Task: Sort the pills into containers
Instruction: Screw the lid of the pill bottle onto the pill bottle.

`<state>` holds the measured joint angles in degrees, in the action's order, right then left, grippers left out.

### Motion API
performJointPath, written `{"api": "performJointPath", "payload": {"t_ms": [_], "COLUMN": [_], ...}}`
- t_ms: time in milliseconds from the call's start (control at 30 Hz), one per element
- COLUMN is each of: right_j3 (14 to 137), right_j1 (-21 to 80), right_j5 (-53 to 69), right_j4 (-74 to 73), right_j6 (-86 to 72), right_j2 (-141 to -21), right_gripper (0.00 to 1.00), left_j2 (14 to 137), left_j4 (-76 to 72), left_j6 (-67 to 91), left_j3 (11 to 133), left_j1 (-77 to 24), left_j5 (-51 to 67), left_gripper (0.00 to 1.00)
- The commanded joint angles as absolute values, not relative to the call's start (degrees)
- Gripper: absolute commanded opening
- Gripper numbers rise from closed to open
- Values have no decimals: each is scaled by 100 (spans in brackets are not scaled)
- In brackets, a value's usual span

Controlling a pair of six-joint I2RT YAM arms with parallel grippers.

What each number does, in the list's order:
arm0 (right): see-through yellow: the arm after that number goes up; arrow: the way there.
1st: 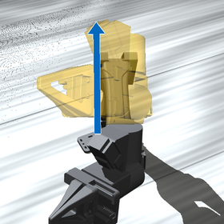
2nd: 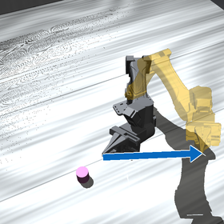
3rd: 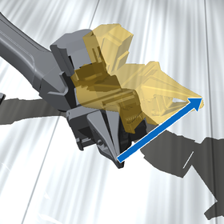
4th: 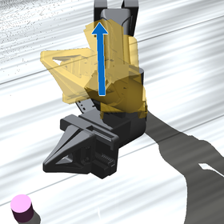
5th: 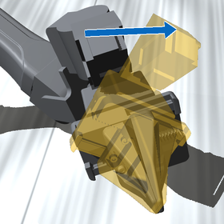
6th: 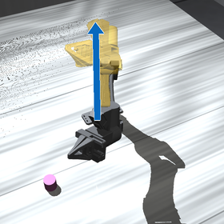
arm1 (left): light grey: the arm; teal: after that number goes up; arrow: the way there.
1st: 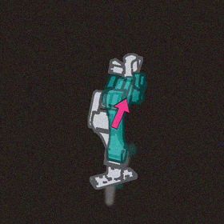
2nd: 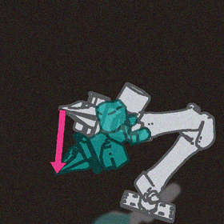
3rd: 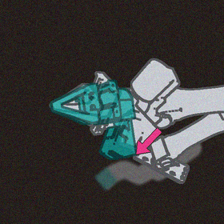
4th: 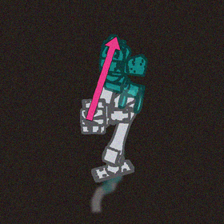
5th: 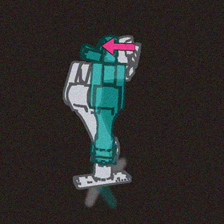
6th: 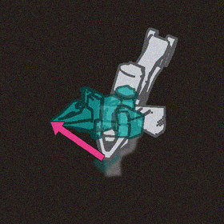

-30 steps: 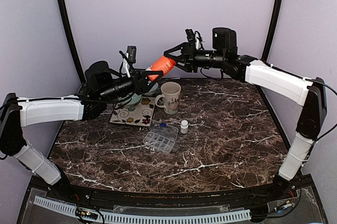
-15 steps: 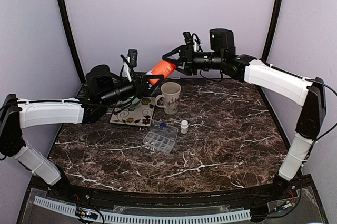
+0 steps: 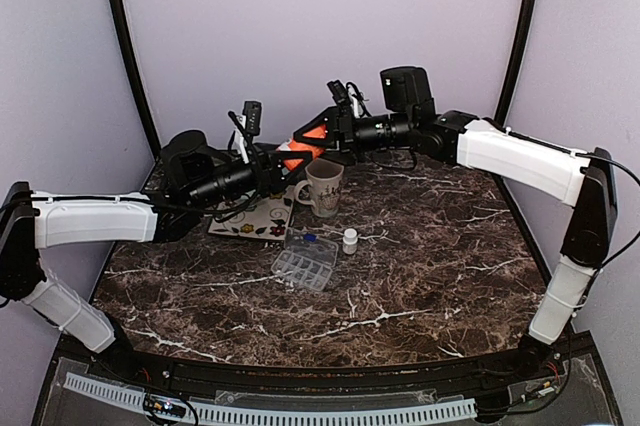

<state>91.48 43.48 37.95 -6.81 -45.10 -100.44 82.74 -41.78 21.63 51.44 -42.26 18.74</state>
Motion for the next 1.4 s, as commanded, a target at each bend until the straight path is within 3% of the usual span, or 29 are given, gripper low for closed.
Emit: {"api": "performJointPath", "payload": {"t_ms": [0, 733, 1367], "right_j3": [9057, 8986, 8754], "right_j1": [4408, 4268, 3898], "right_j5": [3893, 3630, 3603], "right_j4": [-905, -1910, -2235], "right_j6": [-4296, -3406, -1621], "right_j2": [-9881, -9445, -8931], "right_gripper": [67, 70, 71], "left_j2": [7922, 7848, 8667], "left_j4": [-4759, -4888, -5084], "left_j6": [2183, 2494, 4263], "left_j3": [5052, 4833, 5499], "left_j1": [-4169, -3672, -2821], "left_j5": [1807, 2136, 5845], "left_gripper": [5, 5, 5]}}
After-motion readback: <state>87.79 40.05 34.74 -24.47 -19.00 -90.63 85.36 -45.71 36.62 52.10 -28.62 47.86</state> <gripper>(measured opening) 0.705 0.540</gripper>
